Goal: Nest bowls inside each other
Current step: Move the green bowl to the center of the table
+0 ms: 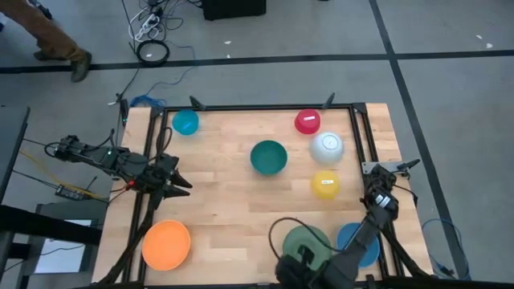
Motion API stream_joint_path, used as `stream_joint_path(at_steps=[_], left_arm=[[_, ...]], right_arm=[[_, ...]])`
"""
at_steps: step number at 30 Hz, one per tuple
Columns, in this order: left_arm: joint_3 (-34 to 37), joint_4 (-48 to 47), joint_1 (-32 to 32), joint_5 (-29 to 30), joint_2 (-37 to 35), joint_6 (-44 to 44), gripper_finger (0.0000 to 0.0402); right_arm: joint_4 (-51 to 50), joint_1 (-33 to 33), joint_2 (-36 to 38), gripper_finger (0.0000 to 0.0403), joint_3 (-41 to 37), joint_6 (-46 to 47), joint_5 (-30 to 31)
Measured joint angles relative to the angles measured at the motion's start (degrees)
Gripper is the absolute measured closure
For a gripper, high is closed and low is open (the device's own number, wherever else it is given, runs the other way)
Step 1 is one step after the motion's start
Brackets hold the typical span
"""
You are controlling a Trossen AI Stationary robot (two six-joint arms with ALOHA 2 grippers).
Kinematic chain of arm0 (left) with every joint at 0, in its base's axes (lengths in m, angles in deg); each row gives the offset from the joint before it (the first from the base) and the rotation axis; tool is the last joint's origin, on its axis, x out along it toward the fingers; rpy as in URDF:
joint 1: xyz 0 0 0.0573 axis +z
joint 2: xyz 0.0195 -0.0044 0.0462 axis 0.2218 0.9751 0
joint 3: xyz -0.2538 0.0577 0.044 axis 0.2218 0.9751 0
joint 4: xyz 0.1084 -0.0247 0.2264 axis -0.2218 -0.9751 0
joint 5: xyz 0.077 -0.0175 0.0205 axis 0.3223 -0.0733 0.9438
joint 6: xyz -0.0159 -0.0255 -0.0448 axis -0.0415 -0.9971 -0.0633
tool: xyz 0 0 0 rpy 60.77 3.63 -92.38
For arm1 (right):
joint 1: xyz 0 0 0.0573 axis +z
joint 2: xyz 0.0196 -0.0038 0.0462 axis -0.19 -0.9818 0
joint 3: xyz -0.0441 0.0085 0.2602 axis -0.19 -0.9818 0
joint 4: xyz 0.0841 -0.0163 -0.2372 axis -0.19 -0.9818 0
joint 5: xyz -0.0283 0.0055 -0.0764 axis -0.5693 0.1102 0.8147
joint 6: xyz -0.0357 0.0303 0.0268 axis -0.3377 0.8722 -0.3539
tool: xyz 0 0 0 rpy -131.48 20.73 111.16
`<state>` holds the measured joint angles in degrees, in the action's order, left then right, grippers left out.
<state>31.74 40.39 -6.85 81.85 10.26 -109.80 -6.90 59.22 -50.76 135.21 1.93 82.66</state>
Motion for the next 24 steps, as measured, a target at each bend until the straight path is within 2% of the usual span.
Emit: stream_joint_path(at_steps=[6,13,19,24], left_arm=[[0.00,0.01,0.00,-0.21,0.00,1.07,0.0249],[0.00,-0.01,0.00,-0.67,0.00,1.30,0.0249],[0.00,-0.01,0.00,-1.57,0.00,1.46,0.0249],[0.00,-0.01,0.00,-1.65,-0.02,2.27,0.0249]], right_arm=[[4.41,1.06,-0.36,0.0403,-4.03,7.13,-8.35],[-2.58,0.29,-0.44,0.0403,-7.96,16.52,-13.73],[-1.54,-1.34,-0.45,0.0400,-8.50,16.01,-17.41],[-1.43,-2.75,-0.46,0.0376,-8.49,14.98,-18.64]])
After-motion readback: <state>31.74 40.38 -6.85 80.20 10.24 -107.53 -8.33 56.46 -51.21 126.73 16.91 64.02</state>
